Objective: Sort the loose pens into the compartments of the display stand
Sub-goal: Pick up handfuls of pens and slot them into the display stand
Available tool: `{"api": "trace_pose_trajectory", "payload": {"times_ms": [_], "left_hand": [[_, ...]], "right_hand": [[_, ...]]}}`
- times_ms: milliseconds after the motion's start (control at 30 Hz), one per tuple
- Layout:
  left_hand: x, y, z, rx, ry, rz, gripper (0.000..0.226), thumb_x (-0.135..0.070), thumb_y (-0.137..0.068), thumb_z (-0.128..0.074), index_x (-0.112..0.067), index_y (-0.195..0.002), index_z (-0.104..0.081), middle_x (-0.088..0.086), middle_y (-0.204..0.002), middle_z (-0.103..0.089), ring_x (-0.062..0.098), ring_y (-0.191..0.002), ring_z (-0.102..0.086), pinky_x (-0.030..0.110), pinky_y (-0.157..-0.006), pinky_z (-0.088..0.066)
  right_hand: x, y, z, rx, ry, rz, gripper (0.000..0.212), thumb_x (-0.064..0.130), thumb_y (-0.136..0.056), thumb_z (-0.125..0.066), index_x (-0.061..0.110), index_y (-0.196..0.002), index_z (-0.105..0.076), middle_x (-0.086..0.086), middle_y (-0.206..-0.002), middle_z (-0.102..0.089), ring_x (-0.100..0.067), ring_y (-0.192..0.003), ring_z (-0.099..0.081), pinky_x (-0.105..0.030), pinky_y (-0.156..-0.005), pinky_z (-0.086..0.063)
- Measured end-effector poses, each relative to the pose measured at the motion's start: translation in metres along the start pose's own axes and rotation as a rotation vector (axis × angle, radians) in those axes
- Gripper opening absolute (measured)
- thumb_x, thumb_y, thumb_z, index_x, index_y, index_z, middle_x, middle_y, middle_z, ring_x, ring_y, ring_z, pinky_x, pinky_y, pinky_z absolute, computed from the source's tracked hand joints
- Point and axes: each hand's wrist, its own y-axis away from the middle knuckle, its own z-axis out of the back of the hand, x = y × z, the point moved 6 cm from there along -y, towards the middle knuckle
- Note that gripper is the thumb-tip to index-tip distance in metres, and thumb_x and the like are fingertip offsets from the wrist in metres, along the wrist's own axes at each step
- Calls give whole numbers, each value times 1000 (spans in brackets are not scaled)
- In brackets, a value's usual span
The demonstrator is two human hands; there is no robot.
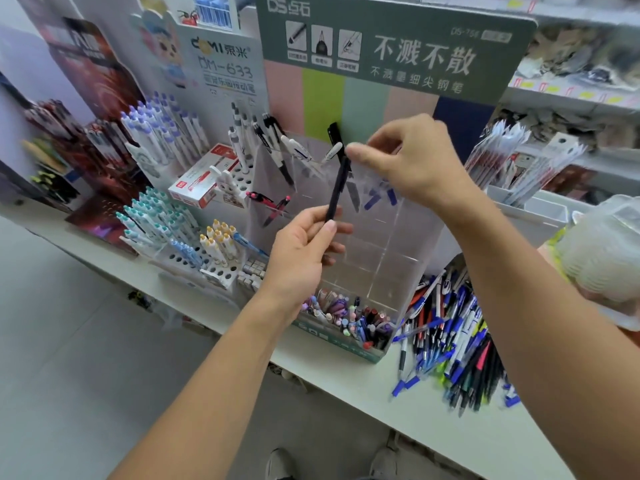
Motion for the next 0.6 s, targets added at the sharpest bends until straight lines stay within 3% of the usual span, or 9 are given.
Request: {"api": "trace_pose_trajectory", "payload": {"times_ms": [67, 100, 200, 300, 400, 500, 600], "left_hand": [[-10, -12, -3, 10, -73, -56, 24, -10, -105, -50, -24, -118, -64, -3, -100, -77, 6, -73, -61, 23, -67, -49], [-14, -19, -5, 19, -96, -83, 24, -10, -105, -50, -24, -117, -65, -3, -100, -76, 5, -72, -61, 22, -67, -49], [-25, -45, -3, -10, -268, -191, 21, -16, -102, -56, -27, -118, -65, -6, -106, -73, 4, -86, -64, 23, -77, -52], [-37, -71, 8, -70, -844, -437, 34, -29, -100, -60, -24, -133, -61, -3, -111, -58, 14, -101, -58, 30, -87, -51], [-37, -99, 4, 36, -1266, -499, 48, -34, -102, -54, -28, -149, -47, 4, -102, -40, 25, -98, -45, 44, -86, -48], [-36, -116, 3, 45, -1414, -443, 57, -38, -102, -50, -34, -156, -31, 9, -102, -35, 33, -101, -44, 46, -84, -44], [-42, -120, 13, -69, -1357, -431, 60, -36, -101, -52, -23, -156, -30, 16, -113, -47, 36, -107, -47, 48, -86, -44]], "right_hand": [[8, 7, -18, 244, -210, -67, 36, 44, -88, -75, 8, -83, -77, -7, -70, -73, -12, -55, -58, -33, -54, -53], [9, 8, -25, 288, -339, -102, 29, 34, -90, -76, 6, -81, -76, -6, -67, -71, -11, -51, -55, -30, -49, -49], [2, -7, -13, 75, -485, -91, 17, 19, -94, -71, 9, -81, -72, -2, -62, -67, -9, -48, -56, -27, -46, -48], [-4, -25, 16, -182, -249, 8, 22, 25, -95, -69, 6, -87, -72, -7, -72, -70, -20, -61, -66, -39, -62, -57], [0, -43, 10, -144, 33, 44, 29, 30, -94, -70, 3, -84, -72, -10, -77, -68, -26, -69, -61, -40, -70, -53], [-2, -62, -19, 59, 152, -35, 32, 31, -92, -73, 1, -83, -69, -12, -77, -64, -29, -69, -58, -36, -63, -47], [-11, -73, -42, 204, 226, -106, 40, 34, -93, -72, 10, -68, -50, -6, -65, -49, -25, -58, -48, -32, -52, -33]]}}
